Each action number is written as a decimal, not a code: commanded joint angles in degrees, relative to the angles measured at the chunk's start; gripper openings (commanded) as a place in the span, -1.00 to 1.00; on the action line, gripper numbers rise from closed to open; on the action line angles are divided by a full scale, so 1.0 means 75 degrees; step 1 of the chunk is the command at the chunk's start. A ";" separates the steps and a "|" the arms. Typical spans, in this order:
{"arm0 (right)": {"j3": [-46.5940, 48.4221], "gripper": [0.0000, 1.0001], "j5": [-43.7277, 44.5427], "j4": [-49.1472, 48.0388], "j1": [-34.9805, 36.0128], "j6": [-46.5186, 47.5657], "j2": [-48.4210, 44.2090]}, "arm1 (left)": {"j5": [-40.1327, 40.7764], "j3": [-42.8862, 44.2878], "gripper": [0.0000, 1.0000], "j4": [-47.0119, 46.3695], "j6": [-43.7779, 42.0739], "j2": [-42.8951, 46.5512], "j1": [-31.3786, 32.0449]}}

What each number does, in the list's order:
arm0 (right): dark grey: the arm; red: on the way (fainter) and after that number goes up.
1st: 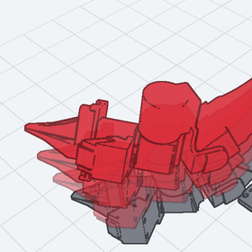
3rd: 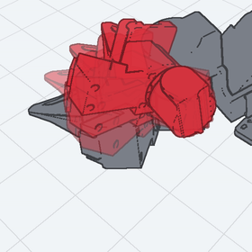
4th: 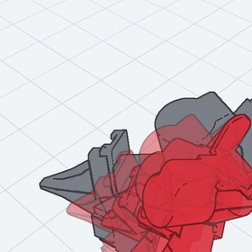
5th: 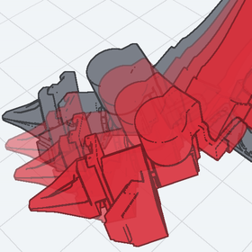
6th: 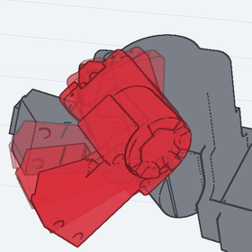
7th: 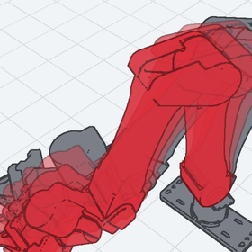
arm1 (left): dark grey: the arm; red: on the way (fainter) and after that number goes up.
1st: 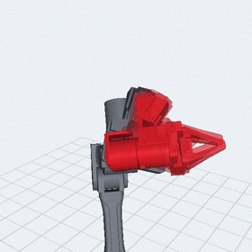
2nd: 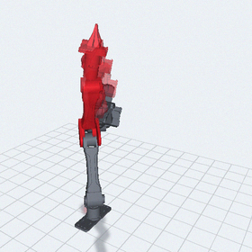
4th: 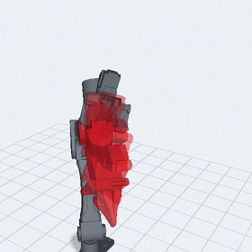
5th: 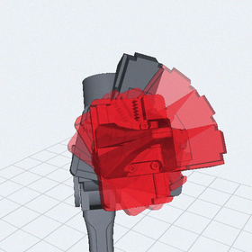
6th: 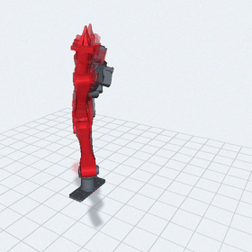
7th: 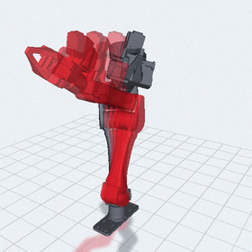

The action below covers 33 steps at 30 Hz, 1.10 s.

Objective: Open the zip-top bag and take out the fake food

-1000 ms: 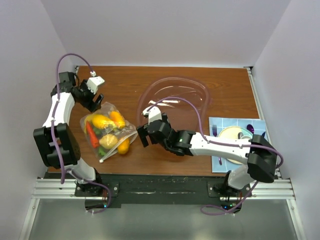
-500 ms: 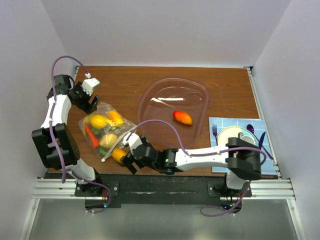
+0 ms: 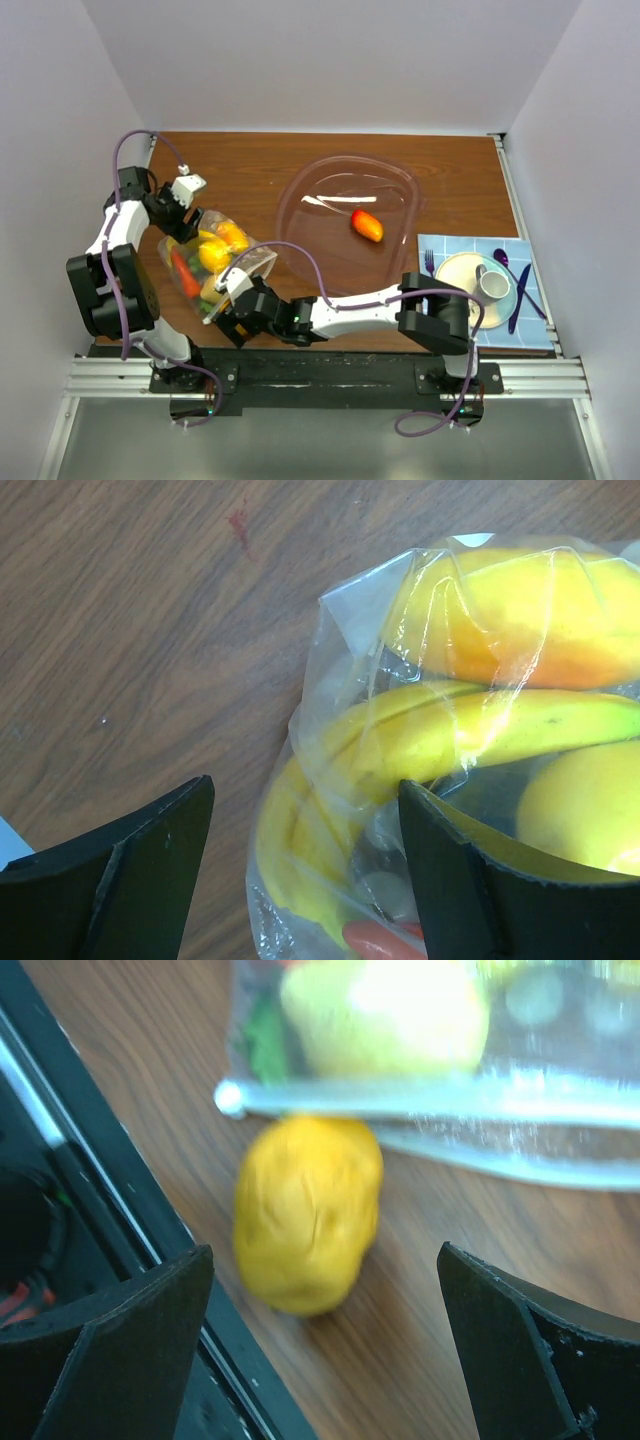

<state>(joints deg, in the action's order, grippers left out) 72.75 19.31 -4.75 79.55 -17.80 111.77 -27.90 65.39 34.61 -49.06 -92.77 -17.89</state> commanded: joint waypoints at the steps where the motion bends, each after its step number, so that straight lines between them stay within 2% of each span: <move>1: 0.0635 0.97 -0.0126 -0.0175 0.0011 0.0112 0.0285 | 0.0017 -0.0233 0.58 -0.0267 -0.0139 0.0159 -0.0052; 7: 0.0589 0.97 -0.0301 -0.0105 0.0022 0.0030 0.0496 | 0.0204 -0.0608 0.58 -0.0490 -0.0115 0.0206 -0.0075; 12: 0.0461 0.93 -0.0395 0.0001 0.0011 -0.0052 0.0543 | 0.0509 -0.0609 0.67 -0.0758 0.0002 0.0182 -0.0134; 15: 0.0366 0.82 -0.0430 -0.0034 0.0022 -0.0075 0.0496 | 0.0638 -0.0410 0.66 -0.0783 0.0131 0.0100 -0.0181; 16: 0.0343 0.73 -0.0442 -0.0046 0.0011 -0.0076 0.0485 | 0.0638 -0.0340 0.63 -0.0725 0.0177 0.0042 -0.0181; 18: 0.0296 0.63 -0.0407 -0.0092 0.0011 -0.0076 0.0426 | 0.0556 -0.0234 0.45 -0.0608 0.0189 0.0030 -0.0169; 21: 0.0191 0.38 -0.0407 -0.0233 0.0022 -0.0041 0.0274 | 0.0497 -0.0304 0.04 -0.0502 0.0178 0.0030 -0.0181; 22: 0.0167 0.21 -0.0407 -0.0233 0.0011 -0.0029 0.0227 | 0.0532 -0.0339 -0.12 -0.0501 0.0155 0.0030 -0.0181; 24: 0.0097 0.04 -0.0360 -0.0233 -0.0001 0.0018 0.0029 | 0.0591 -0.0468 -0.24 -0.0548 0.0143 0.0065 -0.0181; 25: 0.0062 -0.16 -0.0337 -0.0222 0.0011 0.0041 -0.0065 | 0.0603 -0.0514 -0.35 -0.0548 0.0131 0.0065 -0.0169; 27: -0.0067 -0.39 -0.0197 -0.0117 -0.0001 0.0077 -0.0462 | 0.0603 -0.0550 -0.46 -0.0513 0.0177 0.0065 -0.0181; 28: -0.0114 -0.65 -0.0115 -0.0058 -0.0001 0.0100 -0.0615 | 0.0580 -0.0538 -0.59 -0.0490 0.0247 0.0053 -0.0181; 29: -0.0195 -0.75 -0.0021 0.0024 -0.0001 0.0135 -0.0837 | 0.0556 -0.0515 -0.65 -0.0409 0.0271 0.0053 -0.0181; 33: -0.0395 -0.82 0.0658 0.0561 -0.0141 0.0392 -0.1928 | 0.0474 -0.0421 -0.74 -0.0197 0.0505 0.0030 -0.0181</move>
<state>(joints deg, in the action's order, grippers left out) 70.11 18.68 -2.13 79.46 -17.04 107.39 -24.01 61.78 30.09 -47.20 -92.01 -18.92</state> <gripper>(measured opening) 0.662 0.141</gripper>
